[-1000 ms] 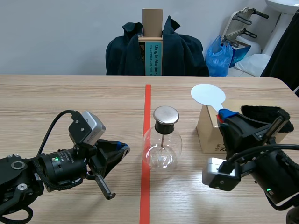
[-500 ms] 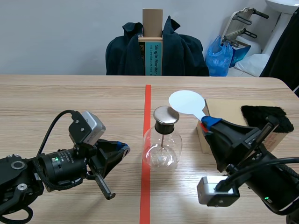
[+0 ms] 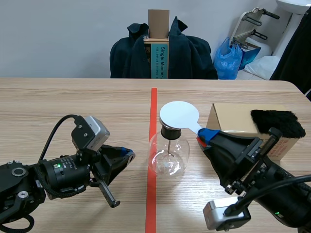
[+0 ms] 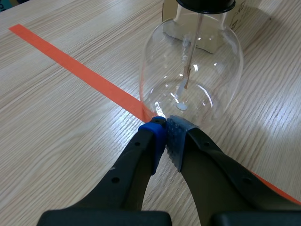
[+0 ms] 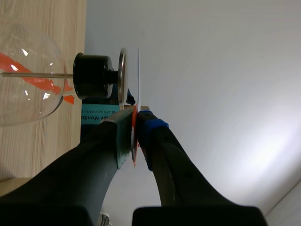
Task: Do the electroscope experiment.
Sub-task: 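Move the plate toward and away from the electroscope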
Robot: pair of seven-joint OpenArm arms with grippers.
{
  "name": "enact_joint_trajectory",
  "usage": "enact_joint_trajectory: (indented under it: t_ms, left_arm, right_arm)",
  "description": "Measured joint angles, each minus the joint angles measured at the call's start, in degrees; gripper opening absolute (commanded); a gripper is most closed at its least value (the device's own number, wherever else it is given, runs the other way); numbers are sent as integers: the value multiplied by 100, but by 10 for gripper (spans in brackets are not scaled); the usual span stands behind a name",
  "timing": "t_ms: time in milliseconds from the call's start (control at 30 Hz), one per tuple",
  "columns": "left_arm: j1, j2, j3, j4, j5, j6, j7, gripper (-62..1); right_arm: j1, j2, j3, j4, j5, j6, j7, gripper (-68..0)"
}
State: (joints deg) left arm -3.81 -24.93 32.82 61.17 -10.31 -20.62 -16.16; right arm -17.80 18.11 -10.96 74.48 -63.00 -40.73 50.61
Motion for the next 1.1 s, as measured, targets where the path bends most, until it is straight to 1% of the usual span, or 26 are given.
enact_joint_trajectory:
  t_ms: [167, 433, 500, 700, 900, 1100]
  left_arm:
    - [0, 0, 0, 0, 0, 0, 0, -590]
    - [0, 0, 0, 0, 0, 0, 0, -590]
    - [0, 0, 0, 0, 0, 0, 0, -590]
    - [0, 0, 0, 0, 0, 0, 0, -590]
    - [0, 0, 0, 0, 0, 0, 0, -590]
    - [0, 0, 0, 0, 0, 0, 0, -590]
  right_arm:
    - [0, 0, 0, 0, 0, 0, 127, -667]
    - [0, 0, 0, 0, 0, 0, 120, -667]
    - [0, 0, 0, 0, 0, 0, 24, -667]
    - [0, 0, 0, 0, 0, 4, -750, -667]
    - [0, 0, 0, 0, 4, 4, -1714, -667]
    - [0, 0, 0, 0, 9, 4, -2531, -667]
